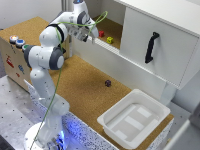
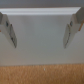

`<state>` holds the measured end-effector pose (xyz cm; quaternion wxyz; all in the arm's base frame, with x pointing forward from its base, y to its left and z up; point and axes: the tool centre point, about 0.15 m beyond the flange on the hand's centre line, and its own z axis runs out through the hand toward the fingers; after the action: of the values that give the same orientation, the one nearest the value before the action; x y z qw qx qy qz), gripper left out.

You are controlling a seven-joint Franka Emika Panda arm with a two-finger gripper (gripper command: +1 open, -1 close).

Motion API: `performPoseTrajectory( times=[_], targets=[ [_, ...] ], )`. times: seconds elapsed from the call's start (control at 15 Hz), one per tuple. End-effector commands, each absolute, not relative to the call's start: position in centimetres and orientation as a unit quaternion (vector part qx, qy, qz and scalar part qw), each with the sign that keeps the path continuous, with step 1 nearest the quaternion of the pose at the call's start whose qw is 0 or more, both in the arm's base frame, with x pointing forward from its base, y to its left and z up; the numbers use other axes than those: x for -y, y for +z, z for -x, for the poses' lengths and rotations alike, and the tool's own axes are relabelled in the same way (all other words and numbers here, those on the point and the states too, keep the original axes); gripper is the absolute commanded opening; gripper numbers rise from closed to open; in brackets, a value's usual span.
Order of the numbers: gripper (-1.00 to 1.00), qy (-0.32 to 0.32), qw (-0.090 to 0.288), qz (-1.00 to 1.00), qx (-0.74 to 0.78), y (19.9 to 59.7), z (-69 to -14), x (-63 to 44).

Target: Lift the purple block

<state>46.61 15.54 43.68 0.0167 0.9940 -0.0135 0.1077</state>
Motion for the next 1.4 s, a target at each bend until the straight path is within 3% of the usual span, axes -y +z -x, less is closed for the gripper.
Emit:
performPoseTrajectory(
  times=[0.0,0.47,0.73,1.2,1.33],
  targets=[
    [1.00,0.120,-0.031,-0.991,0.051,39.2,-42.5,-11.4],
    [1.00,0.096,0.010,-0.993,0.072,34.7,-43.4,-0.6],
    [1.00,0.077,0.004,-0.996,0.048,30.5,-45.7,4.6],
    [1.00,0.046,0.044,-0.998,0.014,23.0,-49.7,6.3],
    [1.00,0.040,0.037,-0.998,0.013,21.7,-50.4,6.0]
  ],
)
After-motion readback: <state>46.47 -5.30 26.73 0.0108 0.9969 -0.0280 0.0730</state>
